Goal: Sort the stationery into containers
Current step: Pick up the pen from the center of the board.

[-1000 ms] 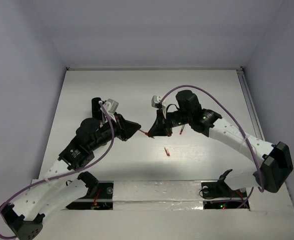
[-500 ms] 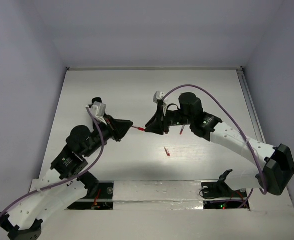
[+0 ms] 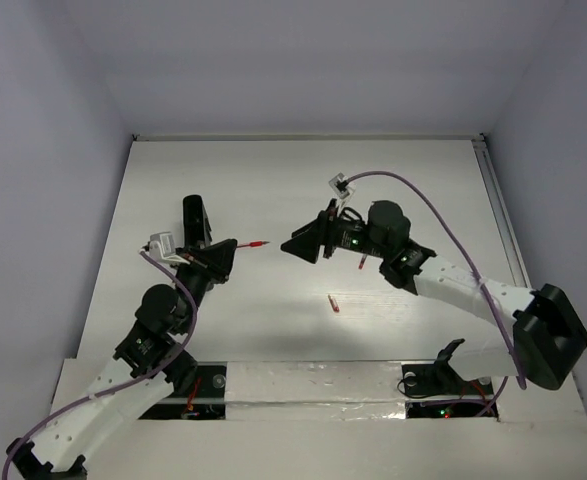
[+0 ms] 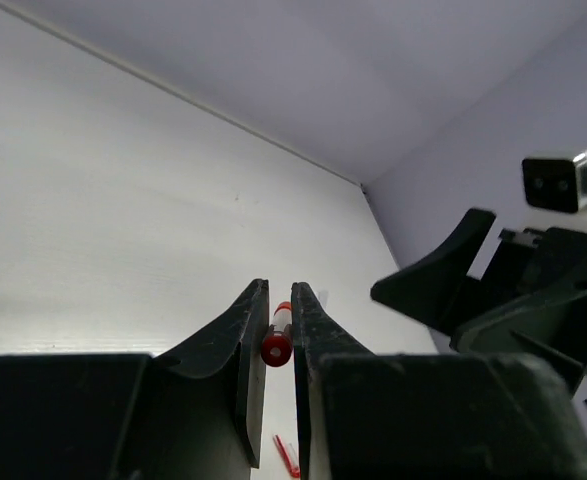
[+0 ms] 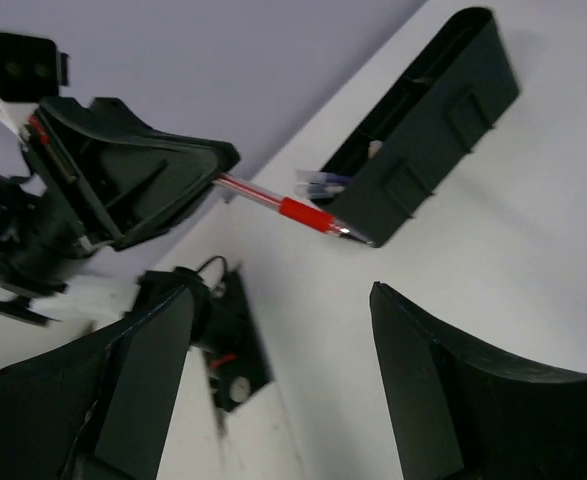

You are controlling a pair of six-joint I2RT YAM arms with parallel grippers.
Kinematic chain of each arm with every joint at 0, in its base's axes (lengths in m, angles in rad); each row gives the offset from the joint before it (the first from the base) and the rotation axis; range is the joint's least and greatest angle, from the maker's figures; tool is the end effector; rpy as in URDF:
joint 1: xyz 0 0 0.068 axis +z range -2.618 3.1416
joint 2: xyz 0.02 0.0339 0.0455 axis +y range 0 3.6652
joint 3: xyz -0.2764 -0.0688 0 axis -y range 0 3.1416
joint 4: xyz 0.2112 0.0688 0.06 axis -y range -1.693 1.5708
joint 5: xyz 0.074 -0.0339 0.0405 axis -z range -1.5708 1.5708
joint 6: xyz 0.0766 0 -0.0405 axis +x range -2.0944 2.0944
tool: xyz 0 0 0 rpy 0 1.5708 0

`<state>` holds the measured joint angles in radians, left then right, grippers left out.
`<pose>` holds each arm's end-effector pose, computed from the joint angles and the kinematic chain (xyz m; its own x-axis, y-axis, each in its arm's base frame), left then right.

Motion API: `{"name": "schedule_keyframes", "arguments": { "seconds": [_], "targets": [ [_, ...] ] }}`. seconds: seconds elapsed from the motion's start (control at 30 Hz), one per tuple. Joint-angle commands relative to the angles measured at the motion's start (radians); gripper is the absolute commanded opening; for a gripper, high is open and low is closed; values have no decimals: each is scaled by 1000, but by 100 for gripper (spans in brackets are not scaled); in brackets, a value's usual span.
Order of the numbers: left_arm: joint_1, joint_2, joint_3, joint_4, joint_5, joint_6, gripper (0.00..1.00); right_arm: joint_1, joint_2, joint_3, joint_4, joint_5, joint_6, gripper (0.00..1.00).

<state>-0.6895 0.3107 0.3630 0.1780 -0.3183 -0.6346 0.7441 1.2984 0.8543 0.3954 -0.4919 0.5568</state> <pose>0.0982 -0.0499 0.3025 -0.0770 -0.6663 -0.7417 0.4017 0.6601 -0.6347 0.1988 0.2322 0.3363 -0.5293 0.1458 -0.8358 -0.7825 0.2967 0.5474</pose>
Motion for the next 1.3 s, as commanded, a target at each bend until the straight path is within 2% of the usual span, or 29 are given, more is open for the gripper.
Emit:
{"name": "schedule_keyframes", "arguments": {
  "seconds": [0.0, 0.07, 0.3, 0.5, 0.63, 0.83, 0.97, 1.1, 1.27],
  "targets": [
    [2, -15, -24, 228, -64, -71, 0, 59, 55, -69, 436, -22, 340, 77],
    [2, -16, -27, 258, -61, -83, 0, 90, 81, -80, 523, 41, 399, 79],
    [2, -70, -39, 293, -47, -112, 0, 109, 120, -96, 571, 108, 472, 81],
    [2, -76, -24, 304, 27, -192, 0, 109, 216, -34, 730, -3, 546, 82],
    [2, -105, 4, 296, 58, -214, 0, 109, 259, -11, 827, -20, 594, 83],
    [2, -94, 40, 245, 96, -232, 0, 109, 285, 61, 844, -128, 594, 82],
    [2, -101, 40, 239, 102, -240, 0, 109, 289, 78, 866, -137, 609, 82],
    [2, -94, 40, 241, 111, -238, 0, 109, 297, 97, 861, -145, 617, 75],
    [2, -91, 36, 247, 114, -237, 0, 109, 309, 115, 858, -154, 624, 60]
  ]
}}
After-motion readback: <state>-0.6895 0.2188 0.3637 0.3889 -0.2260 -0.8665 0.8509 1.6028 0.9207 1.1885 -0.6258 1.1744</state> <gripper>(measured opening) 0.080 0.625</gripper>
